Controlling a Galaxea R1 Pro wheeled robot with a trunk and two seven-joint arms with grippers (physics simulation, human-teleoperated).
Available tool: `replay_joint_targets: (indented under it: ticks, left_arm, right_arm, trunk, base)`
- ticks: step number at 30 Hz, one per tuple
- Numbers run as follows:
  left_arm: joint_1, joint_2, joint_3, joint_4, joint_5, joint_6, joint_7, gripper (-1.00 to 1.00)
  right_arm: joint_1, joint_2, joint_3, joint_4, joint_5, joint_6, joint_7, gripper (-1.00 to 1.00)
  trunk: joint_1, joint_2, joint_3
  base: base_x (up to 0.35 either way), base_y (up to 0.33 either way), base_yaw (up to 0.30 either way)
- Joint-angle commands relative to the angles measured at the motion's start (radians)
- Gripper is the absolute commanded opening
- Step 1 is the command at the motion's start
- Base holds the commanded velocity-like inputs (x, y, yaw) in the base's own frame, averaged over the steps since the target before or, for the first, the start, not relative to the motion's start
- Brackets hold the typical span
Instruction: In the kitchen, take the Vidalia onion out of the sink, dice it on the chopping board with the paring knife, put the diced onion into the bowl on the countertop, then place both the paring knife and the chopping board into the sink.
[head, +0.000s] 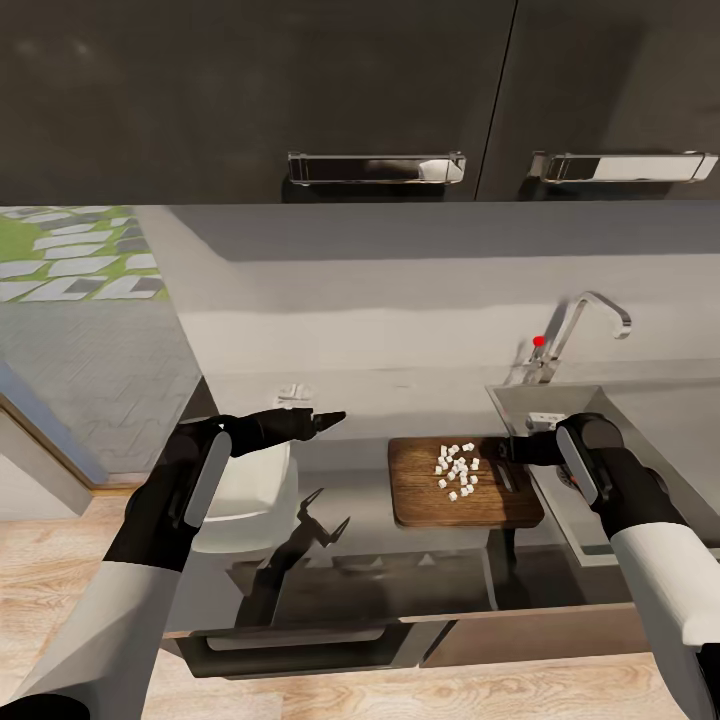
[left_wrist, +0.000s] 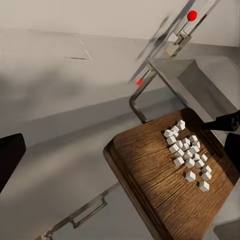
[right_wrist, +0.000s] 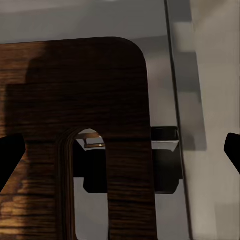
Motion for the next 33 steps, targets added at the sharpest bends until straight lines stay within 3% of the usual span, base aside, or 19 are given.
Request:
replay_joint_targets:
  ticks: [1, 33]
  left_arm:
    - [-0.001, 0.0, 0.0, 0.0, 0.003, 0.006, -0.001, 1.0]
    - [-0.001, 0.001, 0.012, -0.02, 0.003, 0.006, -0.001, 1.0]
  right_arm:
    - [-0.001, -0.001, 0.003, -0.001, -0.009, 0.004, -0.006, 1.0]
    - [-0.001, -0.001, 0.002, 0.002, -0.007, 0.002, -0.025, 1.0]
  trunk:
    - [0.001, -0.002, -0.002]
    - [0.001, -0.002, -0.002]
  base:
    - [0.0, 0.0, 0.0]
    - [-0.026, -0.048, 0.0]
